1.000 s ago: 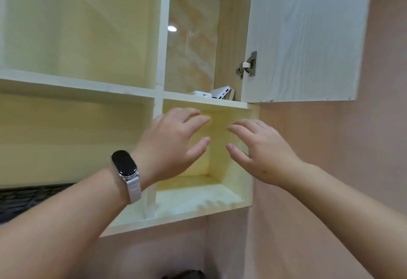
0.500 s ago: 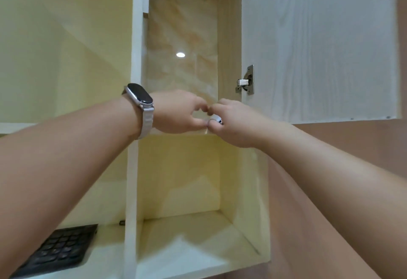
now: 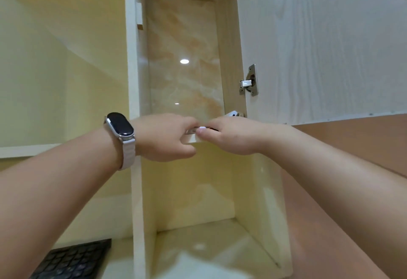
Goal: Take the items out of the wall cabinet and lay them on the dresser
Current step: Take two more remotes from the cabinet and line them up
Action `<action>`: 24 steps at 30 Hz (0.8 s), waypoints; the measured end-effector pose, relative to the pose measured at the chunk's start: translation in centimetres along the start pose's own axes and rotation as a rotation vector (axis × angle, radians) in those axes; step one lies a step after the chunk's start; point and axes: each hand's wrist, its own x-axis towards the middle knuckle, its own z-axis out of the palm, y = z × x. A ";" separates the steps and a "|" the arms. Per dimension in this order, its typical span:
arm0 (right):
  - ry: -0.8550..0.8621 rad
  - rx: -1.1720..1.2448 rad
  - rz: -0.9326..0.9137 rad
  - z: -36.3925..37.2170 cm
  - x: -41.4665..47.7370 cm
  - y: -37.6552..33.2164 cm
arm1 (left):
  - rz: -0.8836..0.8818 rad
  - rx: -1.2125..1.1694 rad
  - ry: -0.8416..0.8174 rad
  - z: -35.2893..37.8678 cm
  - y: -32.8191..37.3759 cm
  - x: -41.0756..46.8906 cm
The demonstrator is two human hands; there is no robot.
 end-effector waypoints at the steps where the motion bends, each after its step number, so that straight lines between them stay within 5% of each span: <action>1: 0.049 -0.033 -0.014 0.3 -0.1 0.1 | -0.007 0.015 0.042 0.3 0.0 -0.3; 13: 0.489 0.037 -0.205 0.4 -2.7 0.3 | 0.163 -0.120 0.610 2.0 -0.9 -1.0; 19: 0.664 0.073 -0.262 1.2 -3.6 0.6 | 0.262 0.138 0.922 1.6 -0.9 -2.0; 24: 0.774 0.044 -0.223 2.6 -4.8 0.6 | 0.239 0.111 0.997 1.5 -0.5 -3.7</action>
